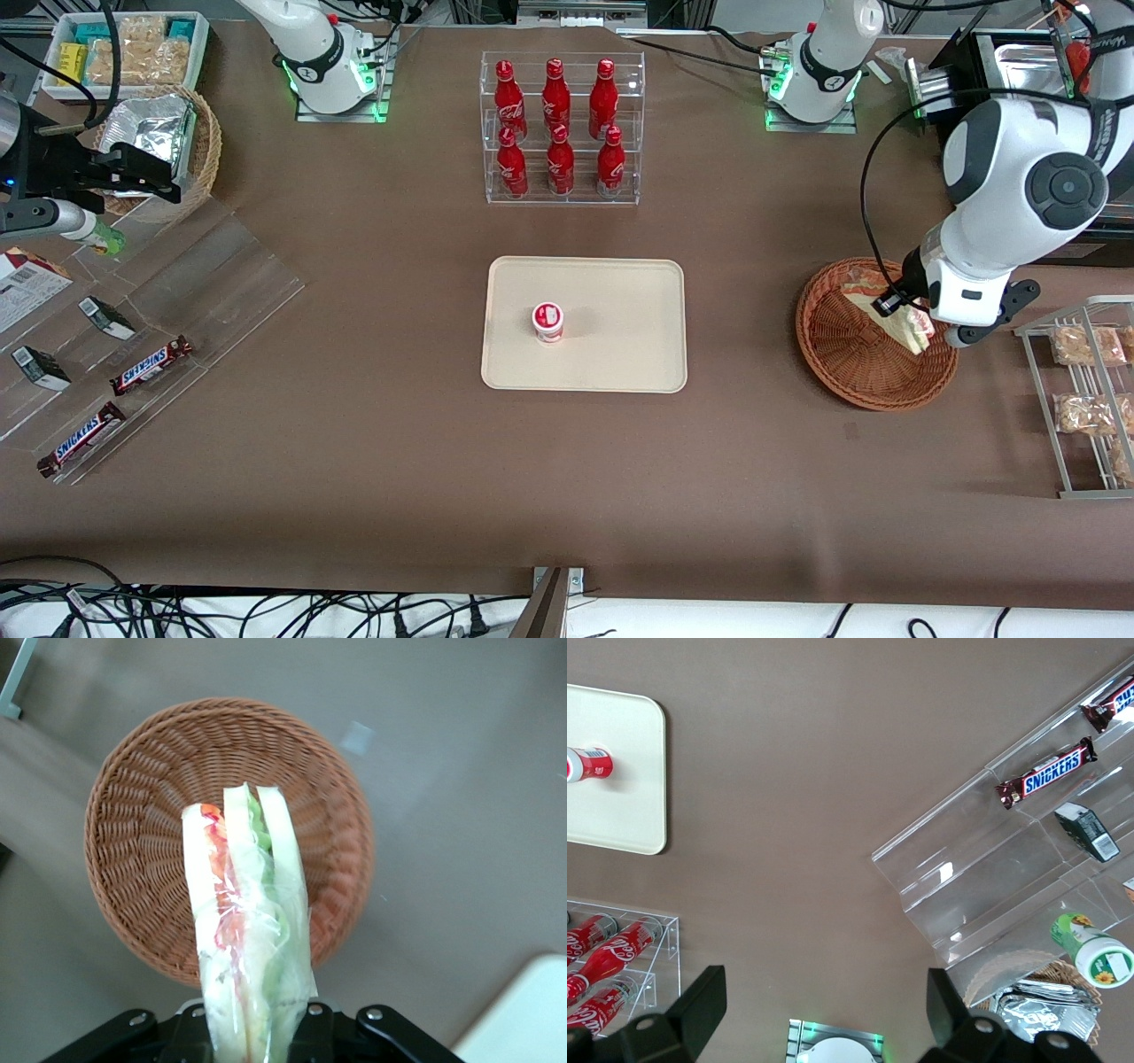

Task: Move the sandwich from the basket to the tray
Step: 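Close the left gripper on the sandwich and lift it, then carry the held sandwich with the left gripper over the cream tray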

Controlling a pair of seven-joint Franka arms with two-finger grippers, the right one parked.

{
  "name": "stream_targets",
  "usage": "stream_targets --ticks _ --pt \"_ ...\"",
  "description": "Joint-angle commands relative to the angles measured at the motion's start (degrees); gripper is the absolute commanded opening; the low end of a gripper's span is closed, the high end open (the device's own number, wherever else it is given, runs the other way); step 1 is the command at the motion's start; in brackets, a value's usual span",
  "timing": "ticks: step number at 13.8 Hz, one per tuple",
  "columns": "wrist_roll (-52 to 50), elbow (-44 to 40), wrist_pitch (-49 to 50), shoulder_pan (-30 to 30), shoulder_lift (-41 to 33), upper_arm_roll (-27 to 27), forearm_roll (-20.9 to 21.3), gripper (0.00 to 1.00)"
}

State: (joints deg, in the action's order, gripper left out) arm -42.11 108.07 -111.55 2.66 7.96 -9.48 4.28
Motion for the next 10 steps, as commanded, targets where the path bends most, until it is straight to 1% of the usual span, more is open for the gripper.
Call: stream_targets --ticks 1,2,5,7,8,9,10 --pt "5.0 -5.8 6.2 0.1 1.0 -3.8 -0.9 0.00" --pt "8.2 -6.5 6.5 0.1 1.0 -5.4 -1.0 0.00" --pt "13.1 -7.2 6.8 0.0 1.2 -10.4 -2.1 0.00" --pt "22.5 -7.3 5.9 -0.1 1.6 -13.4 -2.2 0.00" --pt "27.5 -7.7 4.9 -0.1 2.1 -14.8 -3.9 0.00" --pt "30.0 -8.1 4.6 -0.3 2.8 -15.5 -5.9 0.00" --pt "30.3 -8.2 4.4 -0.4 3.6 -16.4 -6.6 0.00"
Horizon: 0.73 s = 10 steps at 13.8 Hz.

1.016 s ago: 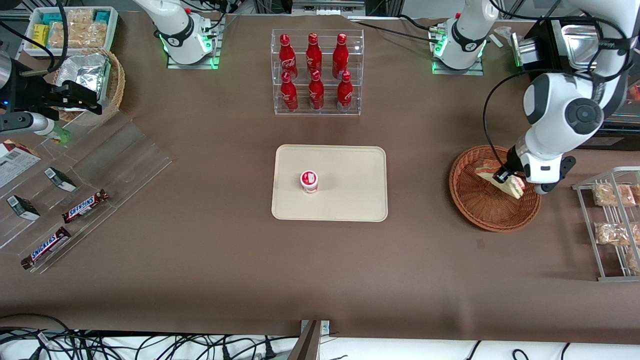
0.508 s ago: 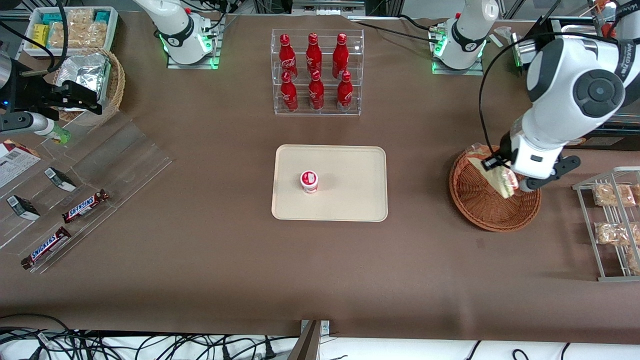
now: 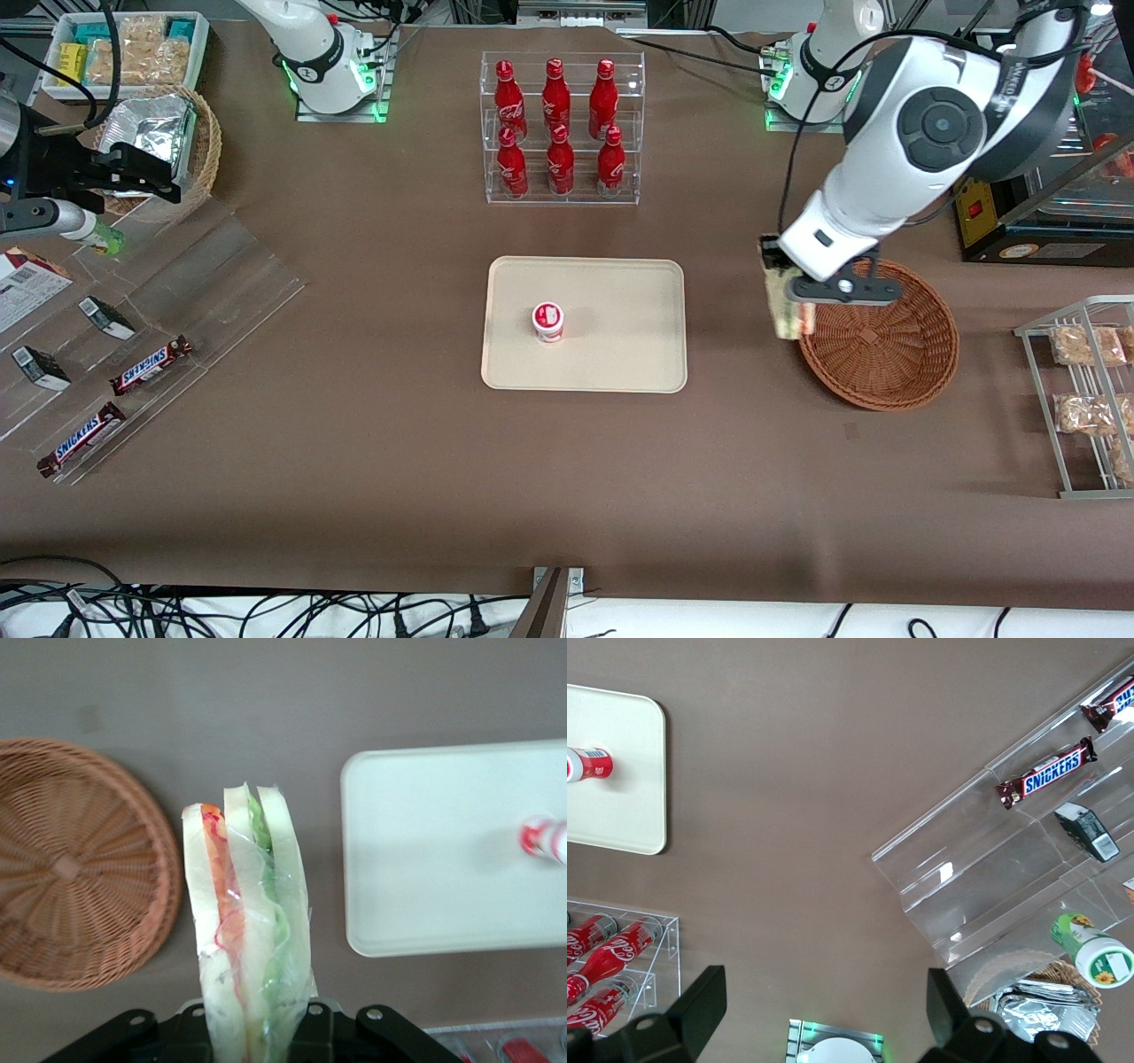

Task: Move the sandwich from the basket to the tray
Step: 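Carry the held sandwich with the left gripper over the cream tray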

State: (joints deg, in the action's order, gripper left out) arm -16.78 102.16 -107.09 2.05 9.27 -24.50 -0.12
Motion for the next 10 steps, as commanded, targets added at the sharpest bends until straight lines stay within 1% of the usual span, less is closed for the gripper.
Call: stream_targets --ticks 1,4,6,8,10 --pt "5.0 -2.4 -1.0 0.1 2.9 -2.9 -2.3 0.00" --pt "3.2 -2.3 -4.2 -1.3 5.8 -5.6 -1.6 0.00" --pt "-0.2 -1.7 -7.1 -3.6 8.9 -5.6 -0.9 0.00" --pt "-4.8 -1.8 -10.2 -5.7 12.9 -5.6 3.3 0.00" --pt "-9.1 -1.7 -14.0 -7.6 16.3 -5.6 6.1 0.00"
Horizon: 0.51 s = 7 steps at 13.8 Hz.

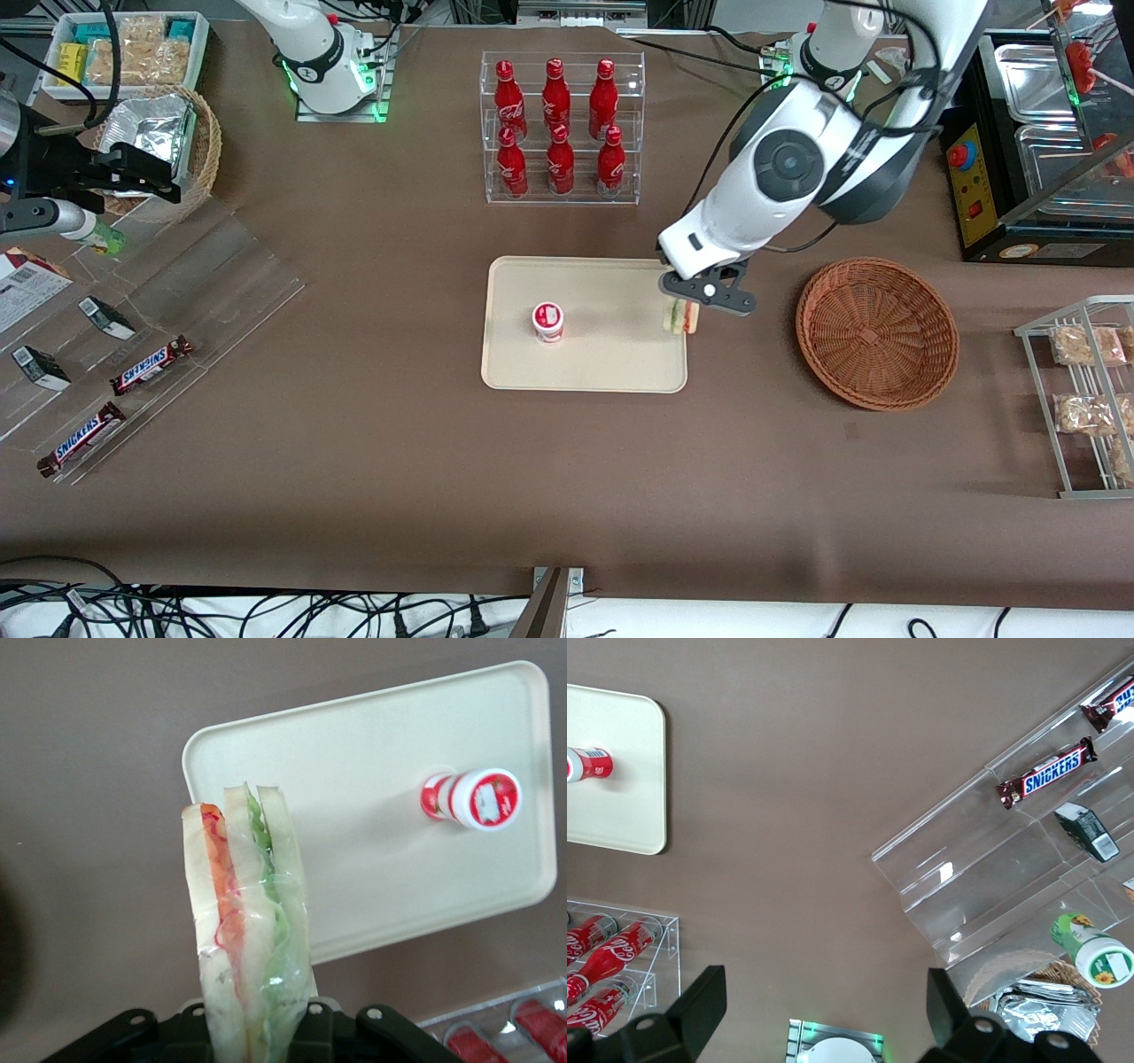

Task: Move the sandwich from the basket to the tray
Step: 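Carry the held sandwich with the left gripper over the cream tray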

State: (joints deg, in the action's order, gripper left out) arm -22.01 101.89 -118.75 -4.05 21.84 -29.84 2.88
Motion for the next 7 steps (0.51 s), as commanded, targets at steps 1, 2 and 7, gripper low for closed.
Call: stream_targets --ticks 1,2,7 --pt "-6.0 -1.4 -3.3 -2.4 5.1 -0.1 5.2 0.00" --pt "-8.7 -1.4 -4.6 -3.2 6.8 -0.1 7.8 0.00" --pt "-14.7 -1.4 -10.0 -6.1 14.3 0.0 18.0 0.00"
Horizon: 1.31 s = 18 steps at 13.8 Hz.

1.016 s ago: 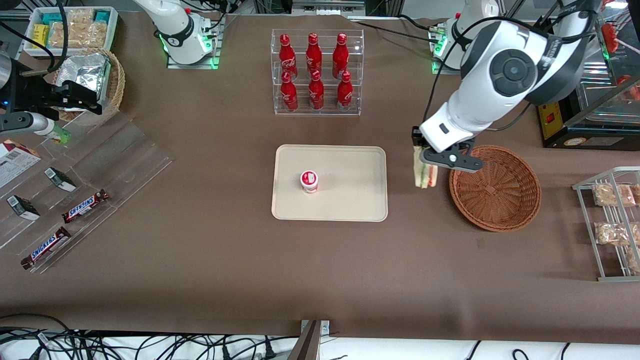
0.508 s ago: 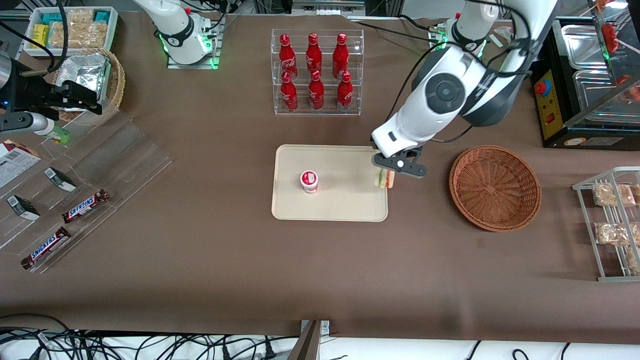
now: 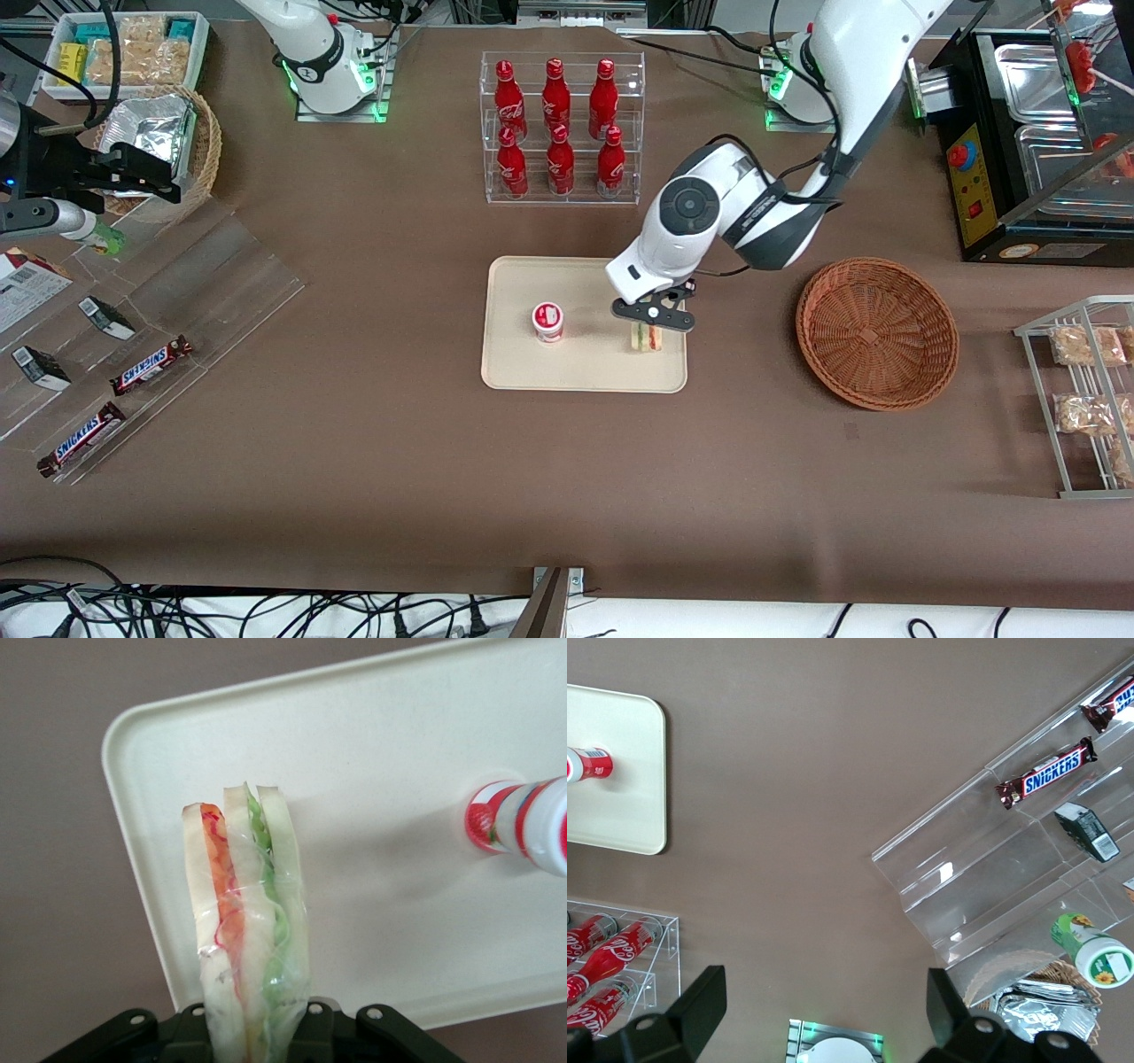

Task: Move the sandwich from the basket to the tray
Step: 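Lower the sandwich onto the tray beside the red-and-white cup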

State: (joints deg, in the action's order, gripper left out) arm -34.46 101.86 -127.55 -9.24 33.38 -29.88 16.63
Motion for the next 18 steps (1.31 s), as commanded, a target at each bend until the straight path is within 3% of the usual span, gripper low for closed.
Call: stream_targets --ticks 1,6,11,13,14,18 --pt "-3.1 -1.4 -2.2 -1.1 4.0 0.0 6.1 0.00" --pt "-5.3 -1.4 -2.4 -1.7 5.9 0.1 8.3 0.04" --pt "-8.5 -1.5 -2.0 -1.9 5.9 0.3 8.4 0.37" --pt "-13.0 -1.7 -1.9 -2.9 5.8 0.8 8.5 0.91" --pt "-13.4 -1.8 -1.7 -2.9 5.6 0.8 8.5 1.00" --pt "-13.7 -4.8 4.4 -2.1 2.1 0.3 8.3 1.00"
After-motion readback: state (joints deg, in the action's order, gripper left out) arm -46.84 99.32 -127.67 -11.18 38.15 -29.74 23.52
